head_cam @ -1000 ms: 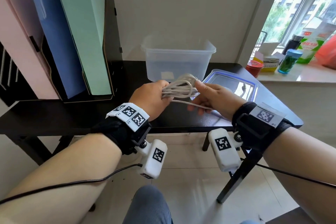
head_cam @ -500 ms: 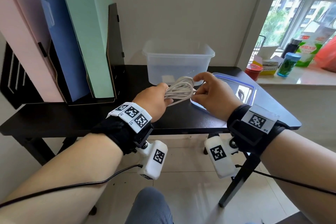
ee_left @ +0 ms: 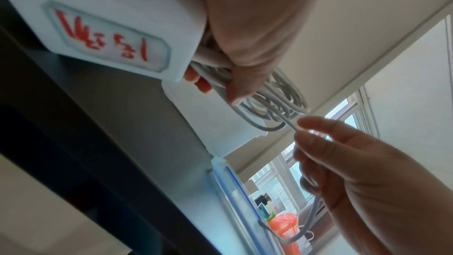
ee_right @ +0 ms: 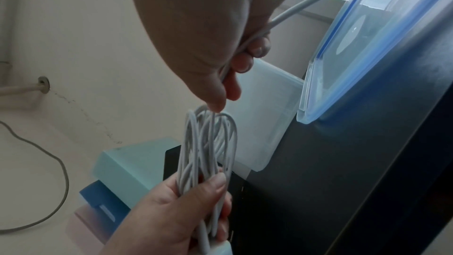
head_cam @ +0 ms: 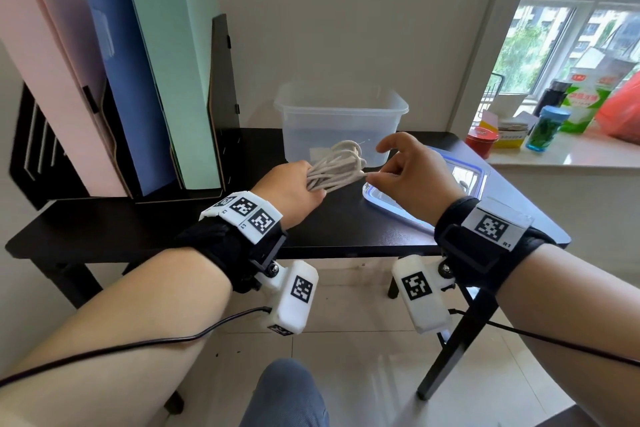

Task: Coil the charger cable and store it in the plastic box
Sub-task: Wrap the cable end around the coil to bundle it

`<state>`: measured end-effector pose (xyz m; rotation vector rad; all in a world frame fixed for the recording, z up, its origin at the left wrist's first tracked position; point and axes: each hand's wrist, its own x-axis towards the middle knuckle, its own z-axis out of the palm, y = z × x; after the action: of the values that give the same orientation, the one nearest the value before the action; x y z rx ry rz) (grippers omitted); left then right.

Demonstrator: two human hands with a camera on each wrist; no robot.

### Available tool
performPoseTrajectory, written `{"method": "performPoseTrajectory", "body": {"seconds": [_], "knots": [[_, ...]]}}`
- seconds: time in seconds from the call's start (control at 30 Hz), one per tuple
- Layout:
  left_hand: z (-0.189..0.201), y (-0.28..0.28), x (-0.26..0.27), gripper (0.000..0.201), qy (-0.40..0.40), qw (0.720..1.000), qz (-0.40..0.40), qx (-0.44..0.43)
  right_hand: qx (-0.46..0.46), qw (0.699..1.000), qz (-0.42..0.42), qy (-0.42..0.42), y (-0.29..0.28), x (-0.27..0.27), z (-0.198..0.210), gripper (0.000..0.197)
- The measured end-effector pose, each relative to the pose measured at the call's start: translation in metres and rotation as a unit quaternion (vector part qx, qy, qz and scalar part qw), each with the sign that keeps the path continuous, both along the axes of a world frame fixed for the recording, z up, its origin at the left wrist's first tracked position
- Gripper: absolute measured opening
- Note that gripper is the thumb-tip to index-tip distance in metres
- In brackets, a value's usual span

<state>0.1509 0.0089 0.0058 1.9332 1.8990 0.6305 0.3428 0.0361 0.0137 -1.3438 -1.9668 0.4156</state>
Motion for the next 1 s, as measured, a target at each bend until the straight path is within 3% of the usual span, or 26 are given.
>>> {"method": "performPoseTrajectory", "body": {"seconds": [0.1, 0.23, 0.37, 0.43, 0.6, 0.67, 0.83, 0.9, 1.0], "knots": [[0.001, 0.004, -0.007, 0.016, -0.06, 0.998, 0.021, -0.017, 0.011, 1.0, -0.011, -0.02, 0.002, 0.005, 0.005, 0.009], [0.003, 0.005, -0.009, 0.014, -0.102, 0.992, 0.025, -0.068, 0.033, 0.997, 0.009, -0.07, -0.003, 0.003, 0.013, 0.006], [0.005, 0.004, -0.006, 0.008, -0.066, 0.993, 0.022, -0.091, 0.079, 0.99, 0.041, -0.105, -0.007, -0.002, 0.024, 0.007], [0.007, 0.003, -0.004, 0.015, -0.032, 0.994, 0.015, -0.104, 0.113, 0.985, 0.06, -0.118, -0.008, -0.005, 0.029, 0.007], [0.014, 0.0, 0.004, 0.017, 0.152, 0.983, -0.028, -0.102, 0.152, 0.975, 0.085, -0.137, -0.006, -0.013, 0.039, 0.005], [0.015, 0.001, 0.002, 0.017, 0.159, 0.981, -0.029, -0.103, 0.15, 0.974, 0.092, -0.14, -0.005, -0.012, 0.041, 0.005], [0.012, 0.003, -0.013, 0.019, 0.026, 0.989, 0.0, -0.144, 0.123, 0.963, 0.151, -0.186, -0.012, -0.017, 0.046, 0.005], [0.012, 0.002, -0.01, 0.024, 0.059, 0.987, -0.007, -0.149, 0.13, 0.961, 0.161, -0.183, -0.013, -0.021, 0.048, 0.006], [0.014, -0.005, -0.001, 0.027, 0.174, 0.978, -0.047, -0.108, 0.124, 0.975, 0.136, -0.126, -0.006, -0.023, 0.049, 0.006]]}}
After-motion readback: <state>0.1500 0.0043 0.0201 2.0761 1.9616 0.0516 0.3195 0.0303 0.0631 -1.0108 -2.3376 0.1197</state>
